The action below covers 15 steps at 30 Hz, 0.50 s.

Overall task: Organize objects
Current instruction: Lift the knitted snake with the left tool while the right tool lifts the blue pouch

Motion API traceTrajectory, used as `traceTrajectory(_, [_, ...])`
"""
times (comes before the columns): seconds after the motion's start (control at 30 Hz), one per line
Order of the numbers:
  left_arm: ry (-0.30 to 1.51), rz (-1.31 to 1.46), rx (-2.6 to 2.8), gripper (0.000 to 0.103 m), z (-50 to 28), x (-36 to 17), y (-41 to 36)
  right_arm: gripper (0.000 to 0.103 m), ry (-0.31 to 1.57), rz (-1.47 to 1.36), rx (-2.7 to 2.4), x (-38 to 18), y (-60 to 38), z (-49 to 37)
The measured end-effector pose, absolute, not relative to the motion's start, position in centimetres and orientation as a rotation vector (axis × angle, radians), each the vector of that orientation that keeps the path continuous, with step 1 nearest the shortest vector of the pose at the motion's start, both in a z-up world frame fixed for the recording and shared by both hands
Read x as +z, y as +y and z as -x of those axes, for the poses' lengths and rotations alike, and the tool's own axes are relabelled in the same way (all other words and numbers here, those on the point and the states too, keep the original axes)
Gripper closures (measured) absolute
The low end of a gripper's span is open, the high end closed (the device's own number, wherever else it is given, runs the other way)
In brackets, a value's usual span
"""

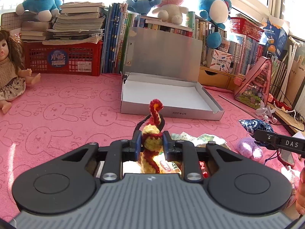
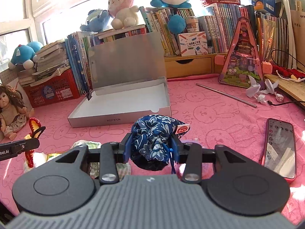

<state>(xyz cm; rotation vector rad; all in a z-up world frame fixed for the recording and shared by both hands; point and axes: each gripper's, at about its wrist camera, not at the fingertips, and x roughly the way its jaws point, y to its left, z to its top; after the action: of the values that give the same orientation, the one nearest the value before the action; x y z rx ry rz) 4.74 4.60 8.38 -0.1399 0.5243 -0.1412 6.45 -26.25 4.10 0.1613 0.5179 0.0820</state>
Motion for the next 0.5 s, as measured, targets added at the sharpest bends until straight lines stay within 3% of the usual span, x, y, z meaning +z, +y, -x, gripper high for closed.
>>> traceTrajectory(0.5, [0.563, 0.186, -0.192, 0.076, -11.4, 10.5, 5.0, 0.058, 0.530, -0.152, 0.129, 6.0, -26.7, -12.2])
